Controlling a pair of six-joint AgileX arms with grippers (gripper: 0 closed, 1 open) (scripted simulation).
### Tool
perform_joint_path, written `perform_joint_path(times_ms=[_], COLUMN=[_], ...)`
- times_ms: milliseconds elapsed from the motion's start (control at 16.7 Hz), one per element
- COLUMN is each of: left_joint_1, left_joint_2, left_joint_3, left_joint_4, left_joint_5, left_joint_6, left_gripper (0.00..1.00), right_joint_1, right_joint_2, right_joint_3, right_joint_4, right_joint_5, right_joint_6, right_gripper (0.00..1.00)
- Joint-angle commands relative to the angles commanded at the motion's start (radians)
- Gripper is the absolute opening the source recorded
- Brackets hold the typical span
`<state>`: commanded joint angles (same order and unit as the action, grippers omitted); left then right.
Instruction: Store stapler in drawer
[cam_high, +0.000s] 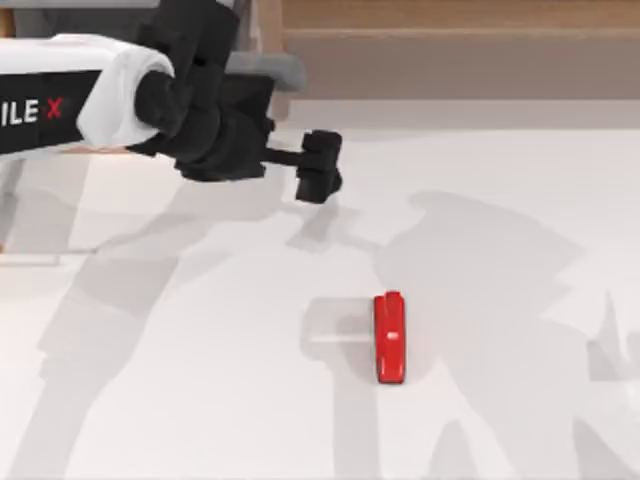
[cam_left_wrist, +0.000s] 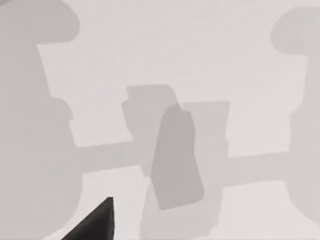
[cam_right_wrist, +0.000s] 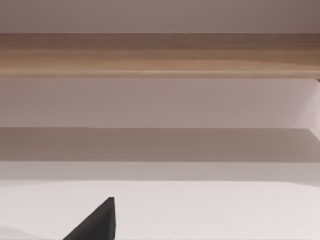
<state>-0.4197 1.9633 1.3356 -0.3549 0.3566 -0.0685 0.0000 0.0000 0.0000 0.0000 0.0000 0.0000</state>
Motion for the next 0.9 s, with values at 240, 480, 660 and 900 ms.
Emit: perform_joint_path(times_ms=[240, 480, 660, 900], left_joint_1=[-0.194, -0.339, -0.409, -0.439], left_joint_2=[0.125, 0.239, 0.302, 0.331], left_joint_3=[0.279, 0.508, 0.623, 0.674], left_joint_4=[-0.398, -0.711, -0.866, -0.933], left_joint_5=[-0.146, -0.266, -0.327, -0.354], left_joint_6=[-0.319, -0.568, -0.689, -0.742], left_gripper=[1.00, 1.00, 1.00, 1.00], right_joint_1=[0.000, 0.000, 0.000, 0.000], right_joint_2=[0.000, 0.000, 0.000, 0.000], right_joint_3=[0.000, 0.000, 0.000, 0.000], right_joint_4=[0.000, 0.000, 0.000, 0.000], right_joint_5=[0.000, 0.000, 0.000, 0.000], right_joint_6=[0.000, 0.000, 0.000, 0.000], right_gripper=[1.00, 1.00, 1.00, 1.00])
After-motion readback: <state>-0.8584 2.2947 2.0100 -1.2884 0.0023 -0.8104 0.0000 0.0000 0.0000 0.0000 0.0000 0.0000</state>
